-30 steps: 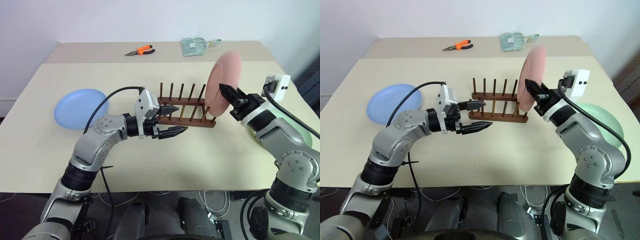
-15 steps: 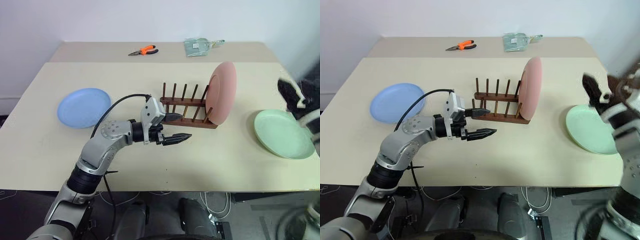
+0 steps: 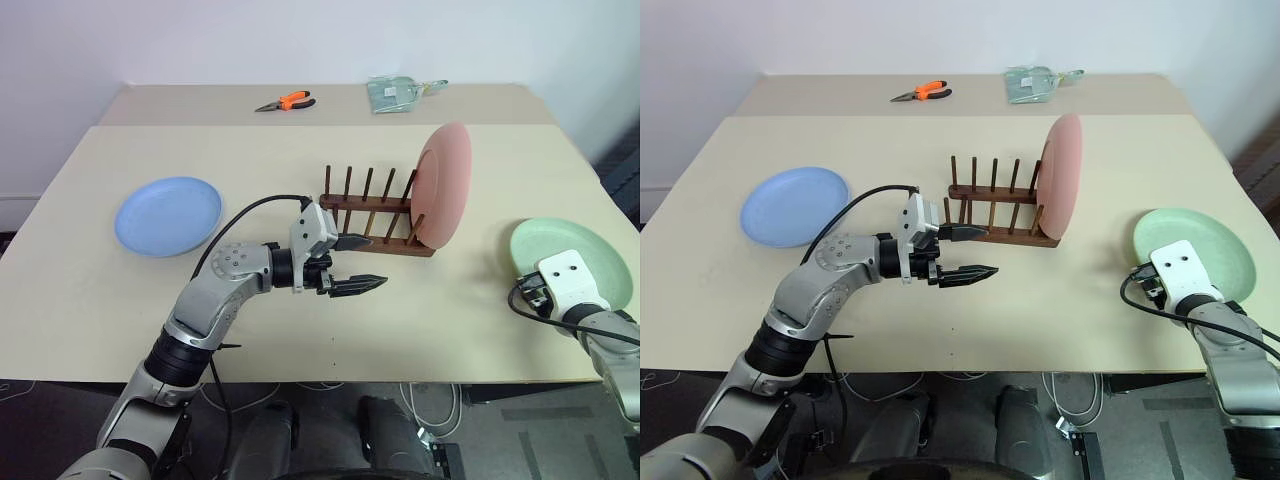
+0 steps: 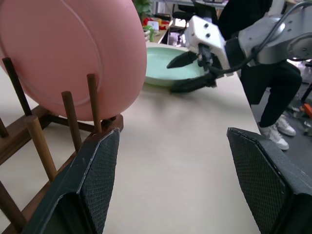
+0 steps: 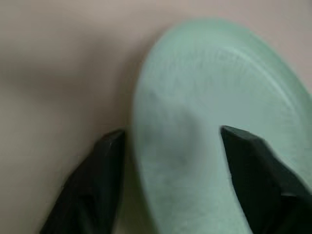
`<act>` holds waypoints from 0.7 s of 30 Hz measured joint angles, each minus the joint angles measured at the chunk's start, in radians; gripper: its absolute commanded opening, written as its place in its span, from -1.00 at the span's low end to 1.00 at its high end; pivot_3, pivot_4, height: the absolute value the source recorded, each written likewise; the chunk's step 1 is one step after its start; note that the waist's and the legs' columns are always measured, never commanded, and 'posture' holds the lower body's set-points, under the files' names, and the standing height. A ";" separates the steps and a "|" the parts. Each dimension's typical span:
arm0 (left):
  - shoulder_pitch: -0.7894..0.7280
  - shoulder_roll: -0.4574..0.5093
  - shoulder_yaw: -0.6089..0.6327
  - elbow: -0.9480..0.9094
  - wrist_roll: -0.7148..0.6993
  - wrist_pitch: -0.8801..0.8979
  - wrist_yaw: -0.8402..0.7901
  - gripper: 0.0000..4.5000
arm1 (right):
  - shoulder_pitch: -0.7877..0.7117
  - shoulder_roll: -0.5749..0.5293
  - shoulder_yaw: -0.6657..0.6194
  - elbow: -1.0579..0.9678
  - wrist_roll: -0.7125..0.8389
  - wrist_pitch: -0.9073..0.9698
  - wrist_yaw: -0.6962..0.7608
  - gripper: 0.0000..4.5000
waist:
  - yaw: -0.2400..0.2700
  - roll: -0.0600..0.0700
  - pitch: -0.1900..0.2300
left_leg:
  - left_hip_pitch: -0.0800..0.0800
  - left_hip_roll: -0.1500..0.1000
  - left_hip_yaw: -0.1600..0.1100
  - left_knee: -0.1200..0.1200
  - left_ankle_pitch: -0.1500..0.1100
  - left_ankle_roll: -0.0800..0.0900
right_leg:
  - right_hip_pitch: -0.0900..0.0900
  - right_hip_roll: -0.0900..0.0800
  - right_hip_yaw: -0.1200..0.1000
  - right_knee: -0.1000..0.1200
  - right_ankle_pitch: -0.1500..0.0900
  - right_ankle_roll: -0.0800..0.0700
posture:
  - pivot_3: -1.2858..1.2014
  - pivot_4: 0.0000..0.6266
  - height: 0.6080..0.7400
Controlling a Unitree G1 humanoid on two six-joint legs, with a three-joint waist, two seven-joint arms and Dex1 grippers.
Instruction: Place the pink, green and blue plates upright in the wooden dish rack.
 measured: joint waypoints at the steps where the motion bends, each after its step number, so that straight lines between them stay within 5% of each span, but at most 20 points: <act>1: 0.000 0.001 0.000 0.000 0.002 0.000 0.003 0.61 | -0.008 0.007 -0.001 0.016 -0.008 -0.003 -0.001 -0.59 | 0.000 0.000 0.000 | 0.000 0.000 0.000 0.000 0.000 0.000 | 0.000 0.000 0.000 0.000 0.000 0.000 | 0.03 -0.52 1.00; 3: 0.001 0.004 0.000 -0.002 0.004 0.000 0.006 0.61 | -0.025 0.027 -0.007 0.028 -0.007 -0.010 -0.004 -0.98 | -0.001 0.000 0.000 | 0.000 0.000 0.000 0.000 0.000 0.000 | 0.000 0.000 0.000 0.000 0.000 0.000 | 0.03 -0.52 1.00; 10: 0.004 0.014 0.009 -0.001 0.013 0.000 0.026 0.61 | -0.161 0.144 -0.174 -0.035 0.145 -0.003 -0.012 -0.98 | -0.008 0.001 0.000 | 0.000 0.000 0.000 0.000 0.000 0.000 | 0.000 0.001 0.000 0.001 0.000 0.001 | 0.03 -0.52 1.00; 15: 0.006 0.031 0.043 0.023 0.017 -0.009 0.040 0.61 | -0.415 0.189 -0.305 -0.245 0.474 0.084 -0.027 -0.98 | -0.007 0.005 0.002 | 0.000 0.001 -0.003 -0.001 0.000 0.000 | 0.000 0.002 -0.001 0.001 0.001 0.000 | 0.03 -0.52 1.00; 16: 0.014 0.043 0.064 0.039 0.021 -0.018 0.043 0.61 | -0.508 0.210 -0.326 -0.275 0.636 0.130 -0.061 -0.98 | -0.008 0.005 0.002 | 0.000 0.001 -0.003 -0.001 0.000 0.000 | 0.000 0.001 -0.001 0.001 0.001 -0.001 | 0.03 -0.52 1.00; 21: 0.023 0.082 0.123 0.086 0.037 -0.043 0.060 0.61 | -0.712 0.252 -0.308 -0.398 1.065 0.185 -0.208 -0.98 | -0.004 0.003 0.002 | 0.000 0.001 -0.006 -0.001 0.000 0.000 | 0.000 0.001 -0.003 0.000 0.001 -0.001 | 0.03 -0.52 1.00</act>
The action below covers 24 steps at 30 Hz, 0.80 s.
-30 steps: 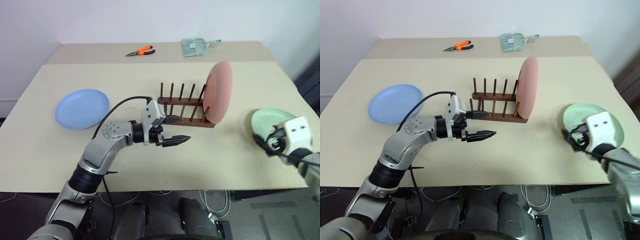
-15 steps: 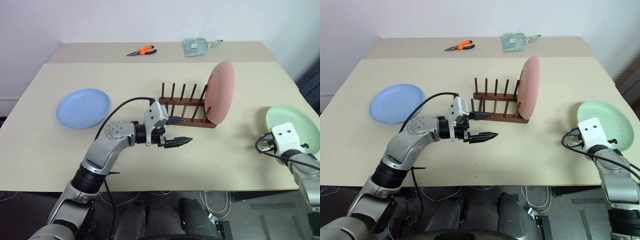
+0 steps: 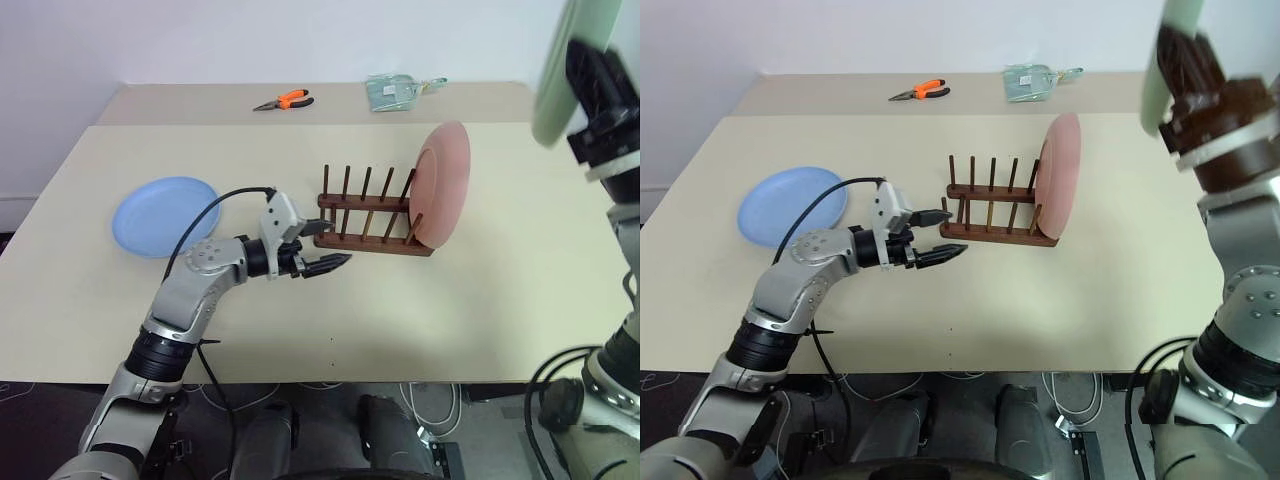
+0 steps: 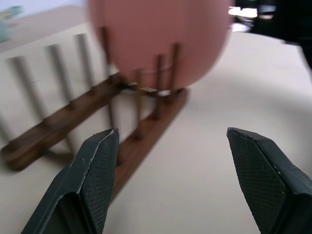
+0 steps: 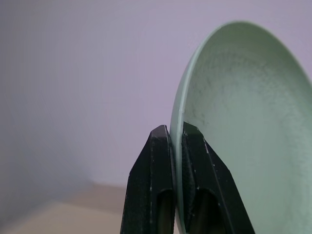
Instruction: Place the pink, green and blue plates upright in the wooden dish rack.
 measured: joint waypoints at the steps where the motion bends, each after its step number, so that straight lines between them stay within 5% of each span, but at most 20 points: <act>1: 0.001 0.002 0.011 0.004 0.000 -0.001 0.001 0.61 | -0.013 0.012 0.018 -0.007 0.054 0.001 -0.034 -0.98 | 0.002 0.000 0.000 | 0.000 0.000 0.000 0.000 0.000 0.000 | 0.000 -0.001 0.000 0.000 0.000 0.000 | 0.03 -0.52 1.00; 9: 0.014 0.027 0.058 0.015 0.001 -0.002 0.009 0.61 | 0.003 0.215 0.266 0.009 0.180 -0.016 -0.263 -0.98 | -0.004 0.000 0.000 | 0.000 -0.001 0.001 -0.001 0.000 0.000 | -0.002 -0.001 0.001 0.001 0.000 0.000 | 0.03 -0.52 1.00; 21: 0.051 0.031 0.061 -0.024 -0.001 0.007 0.031 0.61 | 0.065 0.286 0.350 0.153 0.114 -0.032 -0.283 -0.98 | -0.006 0.001 0.000 | 0.000 -0.001 0.002 -0.001 0.000 0.000 | -0.002 0.001 0.001 0.002 0.000 0.000 | 0.03 -0.52 1.00; 24: 0.053 0.031 0.061 -0.024 -0.002 0.009 0.035 0.61 | 0.065 0.289 0.350 0.192 0.101 -0.031 -0.289 -0.57 | -0.006 0.001 0.000 | 0.000 -0.001 0.002 -0.001 0.000 0.000 | -0.002 0.001 0.001 0.002 0.000 0.000 | 0.03 -0.52 1.00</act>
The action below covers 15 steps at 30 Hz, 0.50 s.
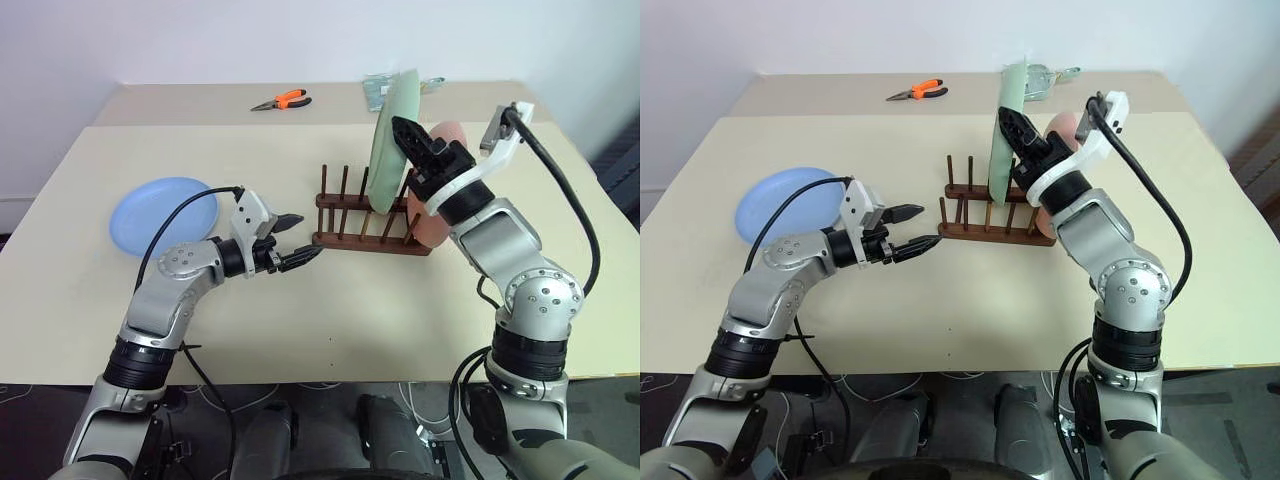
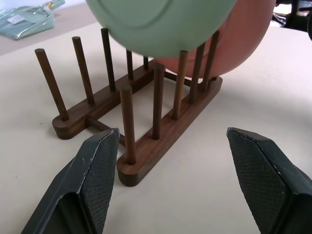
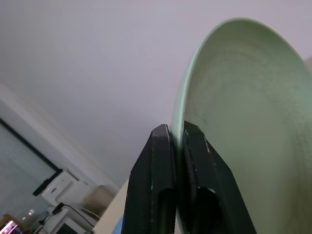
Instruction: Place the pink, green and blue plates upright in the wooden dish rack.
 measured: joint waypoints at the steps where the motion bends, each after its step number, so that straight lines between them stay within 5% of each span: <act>1: 0.000 0.001 0.000 0.000 -0.001 0.002 0.001 0.61 | 0.000 -0.001 0.000 0.006 -0.008 0.000 0.002 -0.39 | 0.000 0.000 0.000 | 0.000 0.000 0.000 0.000 0.000 0.000 | 0.000 0.000 0.000 0.000 0.000 0.000 | 0.03 -0.52 1.00; 5: 0.004 0.001 0.002 -0.001 -0.006 0.030 0.006 0.97 | -0.009 -0.046 0.028 0.020 -0.099 0.000 0.039 0.50 | 0.000 0.001 0.000 | 0.000 0.000 0.001 0.000 0.000 0.000 | 0.000 0.000 0.000 0.000 0.000 0.000 | 0.03 -0.52 1.00; 11: 0.000 0.000 0.091 0.046 0.018 0.009 0.111 0.99 | -0.068 -0.236 0.092 0.010 -0.400 -0.047 0.187 0.52 | 0.001 0.000 0.000 | 0.000 0.000 0.001 0.000 0.000 0.000 | 0.000 0.000 0.000 0.000 0.000 0.001 | 0.03 -0.52 1.00; 13: -0.022 -0.003 0.150 0.108 0.050 -0.012 0.208 1.00 | -0.086 -0.282 0.092 0.010 -0.457 -0.066 0.246 0.88 | 0.000 0.000 0.000 | 0.000 0.000 0.001 0.000 0.000 0.000 | 0.000 0.000 0.000 0.000 0.001 0.004 | 0.03 -0.52 1.00; 15: -0.053 -0.004 0.220 0.179 0.084 -0.027 0.319 1.00 | -0.113 -0.323 0.099 0.010 -0.514 -0.086 0.305 0.98 | -0.001 0.000 0.000 | 0.000 0.000 0.001 0.000 0.000 0.000 | 0.000 0.000 0.000 0.000 0.001 0.005 | 0.03 -0.52 1.00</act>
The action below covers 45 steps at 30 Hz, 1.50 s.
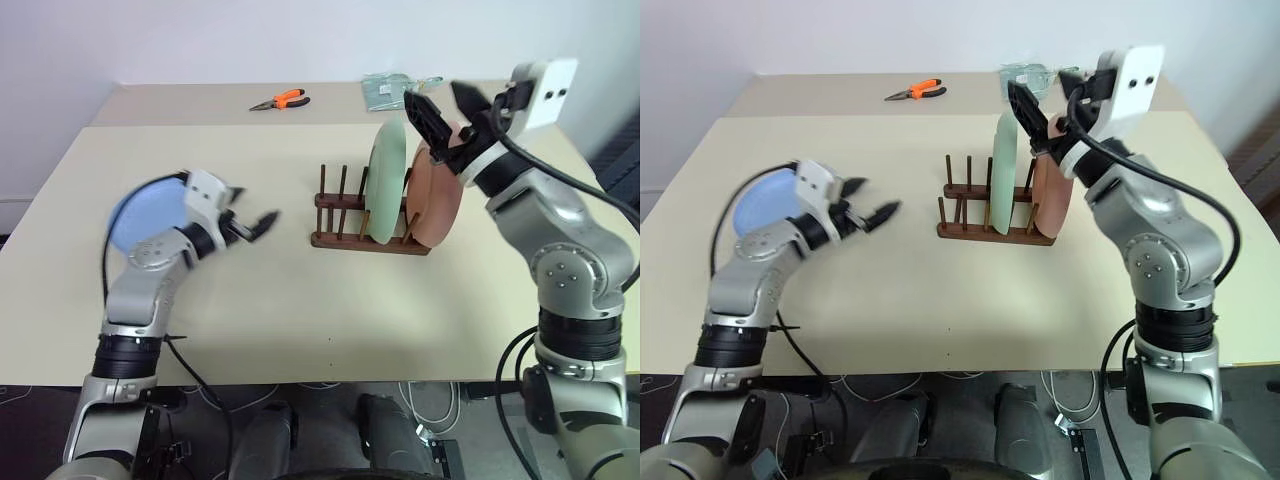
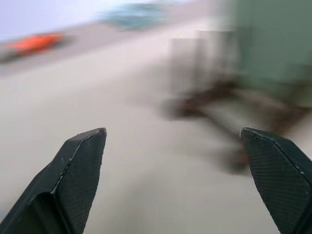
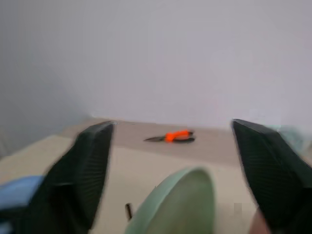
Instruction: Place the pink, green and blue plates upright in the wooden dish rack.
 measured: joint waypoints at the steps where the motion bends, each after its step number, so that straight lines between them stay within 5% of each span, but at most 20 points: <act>1: -0.017 0.001 0.042 0.039 0.016 -0.002 0.074 1.00 | -0.016 -0.033 0.025 -0.005 -0.045 -0.012 0.038 0.98 | -0.001 0.000 0.000 | 0.000 0.000 0.000 0.000 0.000 0.000 | 0.000 0.000 0.000 0.000 0.000 0.000 | 0.03 -0.52 1.00; 7: -0.046 0.051 0.267 0.180 0.098 0.057 0.428 1.00 | -0.041 -0.105 0.311 -0.116 -0.318 -0.099 0.256 0.98 | -0.004 -0.003 -0.001 | 0.000 0.000 0.000 -0.001 0.000 0.000 | -0.001 0.000 0.000 0.000 -0.001 0.001 | 0.03 -0.52 1.00; 13: -0.032 0.012 0.374 0.172 0.072 0.219 0.557 1.00 | 0.012 -0.006 0.467 -0.120 -0.469 -0.152 0.330 0.98 | 0.017 -0.011 -0.002 | -0.001 -0.002 -0.002 0.001 0.000 -0.001 | 0.000 -0.002 -0.001 0.000 0.001 0.000 | 0.03 -0.52 1.00; 16: -0.035 -0.064 0.454 0.165 -0.012 0.340 0.594 0.60 | 0.051 0.047 0.521 -0.120 -0.513 -0.160 0.349 1.00 | 0.019 -0.011 -0.002 | -0.001 -0.001 -0.003 0.001 0.001 -0.002 | 0.000 -0.001 -0.001 0.001 0.001 0.000 | 0.03 -0.52 1.00; 23: -0.100 -0.148 0.634 0.155 -0.174 0.443 0.679 -0.97 | 0.079 0.075 0.504 -0.118 -0.564 -0.159 0.380 1.00 | 0.019 -0.013 -0.002 | -0.001 -0.001 -0.003 0.000 0.001 -0.003 | 0.000 -0.001 -0.002 0.001 0.001 -0.001 | 0.03 -0.52 1.00; 28: -0.110 -0.140 0.546 0.111 -0.183 0.367 0.587 -0.97 | 0.079 0.071 0.486 -0.113 -0.585 -0.140 0.427 1.00 | 0.021 -0.015 -0.001 | -0.001 -0.001 -0.003 0.000 0.002 -0.004 | -0.001 -0.001 -0.002 0.001 0.001 -0.001 | 0.03 -0.52 1.00; 38: -0.234 -0.116 0.254 -0.263 -0.286 0.353 0.358 -0.97 | -0.101 0.110 0.665 0.172 -1.031 -0.439 0.391 1.00 | -0.008 -0.015 -0.001 | 0.001 0.000 0.000 -0.002 0.002 -0.004 | -0.001 0.000 -0.001 0.001 0.001 -0.001 | 0.03 -0.52 1.00; 41: -0.227 -0.107 0.245 -0.296 -0.321 0.390 0.344 -1.00 | -0.141 0.142 0.686 0.305 -1.139 -0.533 0.337 0.60 | -0.012 -0.015 -0.001 | 0.000 0.000 -0.001 -0.002 0.002 -0.005 | -0.003 0.001 -0.001 0.002 0.002 -0.002 | 0.03 -0.52 1.00; 45: -0.195 -0.082 0.245 -0.337 -0.348 0.422 0.339 -1.00 | -0.158 0.165 0.688 0.390 -1.220 -0.614 0.302 -0.33 | -0.006 -0.015 -0.001 | -0.001 0.000 -0.001 -0.002 0.002 -0.005 | -0.003 0.001 0.000 0.001 0.002 -0.002 | 0.03 -0.52 1.00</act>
